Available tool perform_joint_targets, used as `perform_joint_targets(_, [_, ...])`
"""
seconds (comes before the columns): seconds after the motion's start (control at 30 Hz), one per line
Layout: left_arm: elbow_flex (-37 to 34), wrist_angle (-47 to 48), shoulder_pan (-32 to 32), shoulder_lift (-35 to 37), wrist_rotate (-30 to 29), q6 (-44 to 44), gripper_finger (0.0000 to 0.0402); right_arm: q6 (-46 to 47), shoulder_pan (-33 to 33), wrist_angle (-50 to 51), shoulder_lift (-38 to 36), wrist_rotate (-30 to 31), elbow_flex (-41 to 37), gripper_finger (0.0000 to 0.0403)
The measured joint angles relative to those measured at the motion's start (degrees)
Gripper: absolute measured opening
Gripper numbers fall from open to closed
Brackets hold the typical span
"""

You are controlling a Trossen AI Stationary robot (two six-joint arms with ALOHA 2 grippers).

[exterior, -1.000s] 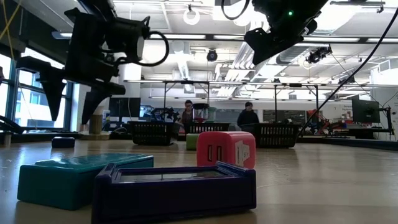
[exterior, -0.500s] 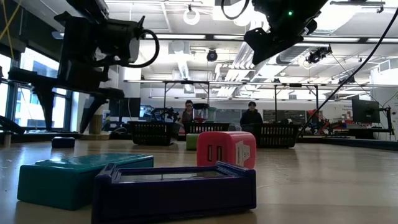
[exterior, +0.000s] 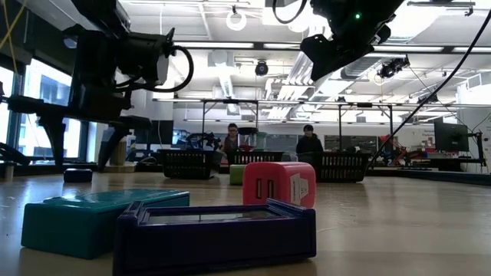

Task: Pick & Place Office items
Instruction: Put the top dark blue digital clock into the left black bin

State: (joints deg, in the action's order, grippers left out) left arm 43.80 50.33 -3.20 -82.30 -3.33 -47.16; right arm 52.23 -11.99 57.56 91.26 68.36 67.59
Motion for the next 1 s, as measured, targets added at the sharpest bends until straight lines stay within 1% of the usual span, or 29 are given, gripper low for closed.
perform_joint_targets(0.33, [-0.53, -2.4, 0.0, -0.14, 0.13, -0.08, 0.0245, 0.0, 0.0, 0.0, 0.0, 0.0, 0.0, 0.0265])
perform_joint_targets(0.43, [-0.53, -2.85, 0.0, -1.77, 0.17, -0.82, 0.0245, 0.0, -0.01, 0.0, 0.0, 0.0, 0.0, 0.0265])
perform_joint_targets(0.53, [-0.21, -3.08, 0.04, -4.87, -0.06, -0.83, 0.0245, 0.0, 0.0, 0.0, 0.0, -0.15, 0.0, 0.0265])
perform_joint_targets(0.67, [-0.21, -2.81, 0.04, -8.31, -0.13, 0.37, 0.0245, 0.0, 0.0, 0.0, 0.0, -0.81, 0.0, 0.0265])
perform_joint_targets(0.9, [-0.29, -2.36, 0.61, -8.9, -0.55, 0.96, 0.0245, -0.01, 0.0, 0.02, 0.0, -0.94, -0.01, 0.0265])
perform_joint_targets(1.0, [-0.32, -2.32, 1.11, -8.91, -0.56, 0.64, 0.0236, -0.02, 0.0, 0.02, 0.0, -0.85, -0.01, 0.0265])
